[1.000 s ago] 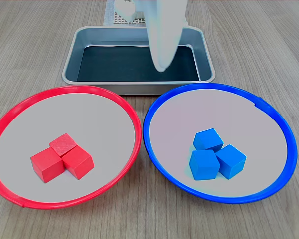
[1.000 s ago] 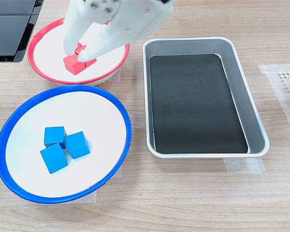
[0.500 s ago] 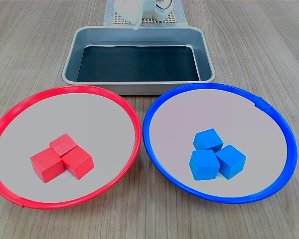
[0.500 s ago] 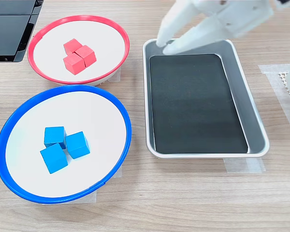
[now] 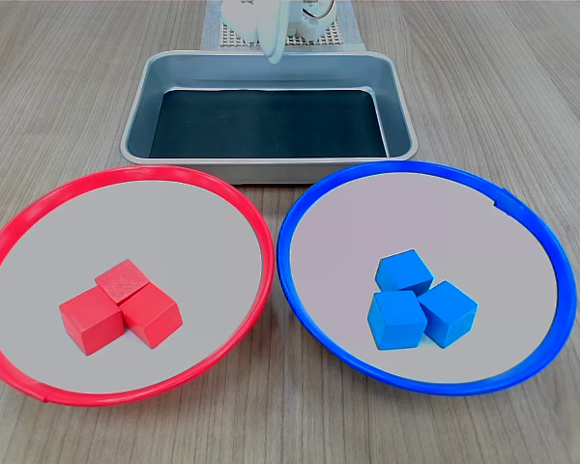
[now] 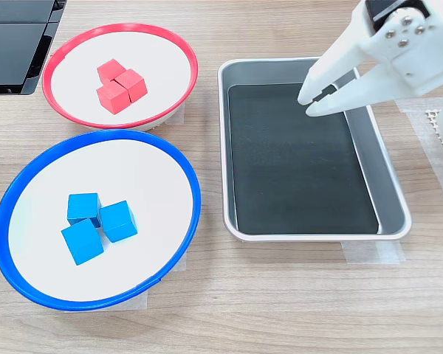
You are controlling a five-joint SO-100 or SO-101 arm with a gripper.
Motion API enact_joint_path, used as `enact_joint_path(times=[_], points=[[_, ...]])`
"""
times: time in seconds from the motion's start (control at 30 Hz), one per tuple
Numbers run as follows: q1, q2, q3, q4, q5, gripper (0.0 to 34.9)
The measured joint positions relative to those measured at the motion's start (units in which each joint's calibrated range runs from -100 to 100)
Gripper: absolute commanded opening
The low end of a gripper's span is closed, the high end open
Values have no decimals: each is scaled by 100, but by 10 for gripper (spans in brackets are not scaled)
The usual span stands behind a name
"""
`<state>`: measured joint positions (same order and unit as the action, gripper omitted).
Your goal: Relocate any blue block in the red dish to the blue dish, correcting any misplacements.
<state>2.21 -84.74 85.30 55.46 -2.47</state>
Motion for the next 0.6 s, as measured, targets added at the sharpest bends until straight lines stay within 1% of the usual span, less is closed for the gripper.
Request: enact_joint_path(times=[0.1, 0.6], points=[[0, -358, 254, 171, 137, 3], [44, -1228, 1007, 277, 332, 3]])
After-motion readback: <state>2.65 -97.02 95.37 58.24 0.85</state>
